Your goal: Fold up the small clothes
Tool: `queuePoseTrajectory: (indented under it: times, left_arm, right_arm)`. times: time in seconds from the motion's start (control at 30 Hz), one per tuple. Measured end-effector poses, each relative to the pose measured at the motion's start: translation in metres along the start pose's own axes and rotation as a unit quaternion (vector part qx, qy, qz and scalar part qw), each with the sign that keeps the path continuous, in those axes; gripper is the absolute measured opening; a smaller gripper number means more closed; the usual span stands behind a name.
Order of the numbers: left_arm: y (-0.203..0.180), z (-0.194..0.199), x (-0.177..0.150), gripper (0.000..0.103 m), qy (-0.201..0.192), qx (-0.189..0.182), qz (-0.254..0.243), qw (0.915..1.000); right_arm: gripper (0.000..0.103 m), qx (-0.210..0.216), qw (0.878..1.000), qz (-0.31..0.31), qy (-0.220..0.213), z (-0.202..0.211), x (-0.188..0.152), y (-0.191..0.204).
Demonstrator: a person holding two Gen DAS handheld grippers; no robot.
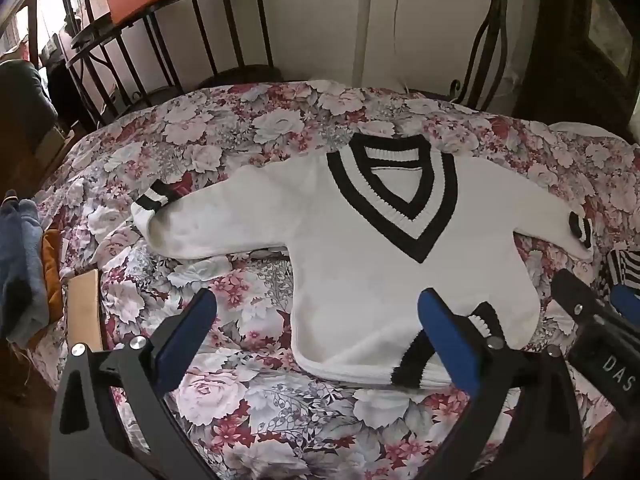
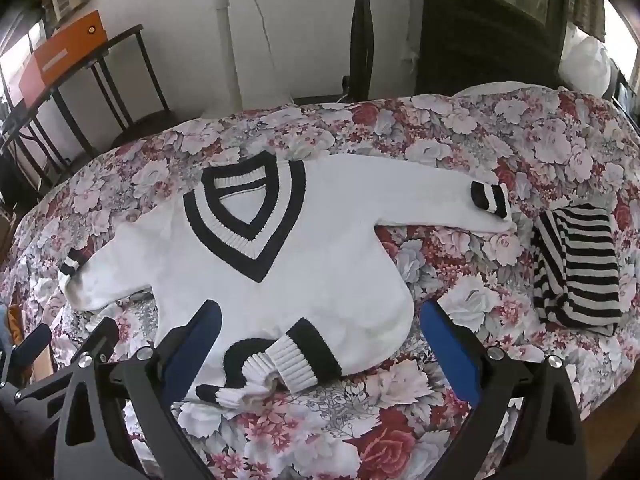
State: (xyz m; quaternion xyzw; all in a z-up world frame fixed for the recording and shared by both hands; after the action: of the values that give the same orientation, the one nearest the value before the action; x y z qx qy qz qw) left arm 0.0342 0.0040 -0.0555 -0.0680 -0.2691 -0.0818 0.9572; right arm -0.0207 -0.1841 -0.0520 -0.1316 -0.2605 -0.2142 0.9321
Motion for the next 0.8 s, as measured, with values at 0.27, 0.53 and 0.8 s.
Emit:
queuePoseTrajectory:
  times: [0.27,0.53,0.8]
  left_arm:
    - [0.000,-0.004,-0.004,0.098,0.001,0.003,-0.002,1.0000]
    - [0.005,-0.009,-0.012,0.098,0.007,0.001,0.007,1.0000]
    - [0.005,-0.008,-0.008,0.098,0.008,0.005,0.004,0.9999]
  right_arm:
    - [0.100,0.013,1.000,-0.017,0.009,-0.003,0.001,-0.008]
    - [0.100,0.014,1.000,-0.019,0.011,-0.004,0.001,-0.009]
    - [0.100,0.015,1.000,-0.024,0.012,-0.005,0.000,-0.011]
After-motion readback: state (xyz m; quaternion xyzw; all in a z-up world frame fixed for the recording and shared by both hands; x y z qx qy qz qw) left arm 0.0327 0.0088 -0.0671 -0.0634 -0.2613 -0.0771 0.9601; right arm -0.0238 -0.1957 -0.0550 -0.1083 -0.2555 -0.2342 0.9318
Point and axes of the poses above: each gripper's, at about its wrist camera, not at the fingertips, and z roughly against the way its jaws point, y to its left, x to its top, the point moved 6 cm from there along -z, roughly the way its jaws point, and after that the axes turned 10 degrees about -x, right-handed, at the moved point
